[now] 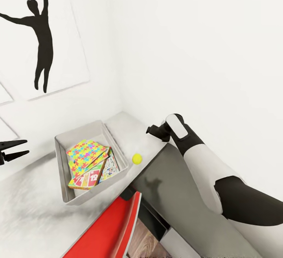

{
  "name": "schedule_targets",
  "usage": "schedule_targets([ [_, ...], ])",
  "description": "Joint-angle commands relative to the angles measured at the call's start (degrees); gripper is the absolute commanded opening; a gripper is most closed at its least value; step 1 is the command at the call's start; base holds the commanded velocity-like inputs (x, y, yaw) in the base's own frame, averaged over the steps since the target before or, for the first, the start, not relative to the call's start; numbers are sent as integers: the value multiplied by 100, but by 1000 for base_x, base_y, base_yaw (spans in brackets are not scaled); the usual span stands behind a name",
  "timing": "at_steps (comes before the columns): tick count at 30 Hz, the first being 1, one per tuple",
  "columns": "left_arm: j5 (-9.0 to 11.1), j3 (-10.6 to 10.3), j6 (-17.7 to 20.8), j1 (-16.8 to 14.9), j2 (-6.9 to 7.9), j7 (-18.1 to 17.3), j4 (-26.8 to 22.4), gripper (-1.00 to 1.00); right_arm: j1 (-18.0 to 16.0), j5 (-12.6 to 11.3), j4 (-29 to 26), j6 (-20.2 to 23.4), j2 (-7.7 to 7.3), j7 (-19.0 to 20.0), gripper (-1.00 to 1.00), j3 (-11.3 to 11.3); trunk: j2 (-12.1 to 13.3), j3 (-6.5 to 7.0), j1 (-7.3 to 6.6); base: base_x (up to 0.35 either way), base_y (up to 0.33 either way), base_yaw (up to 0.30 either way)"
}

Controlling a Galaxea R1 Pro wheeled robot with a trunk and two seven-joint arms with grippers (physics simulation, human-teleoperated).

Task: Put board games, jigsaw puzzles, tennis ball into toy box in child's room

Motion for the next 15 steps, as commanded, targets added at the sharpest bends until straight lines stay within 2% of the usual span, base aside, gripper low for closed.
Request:
schedule_targets([
  [1, 8, -2, 38, -6, 2, -13, -1, 100, -8, -48, -50, 3, 0, 48, 100, 88, -12, -21, 3, 0, 0, -65],
  [4, 8, -2, 38, -6, 1, -13, -4, 100, -9, -44, -267, 4, 0, 342, 100, 346, -12, -49, 3, 0, 0, -43],
  [9, 8, -2, 39, -8, 8, -13, -5, 100, -24, -46, -436, 10, 0, 523, 100, 693, -12, -97, 3, 0, 0, -12],
  [15, 8, -2, 43, -11, 17, -13, -5, 100, -20, -46, -472, 12, 0, 563, 100, 783, -12, -154, 3, 0, 0, -1],
])
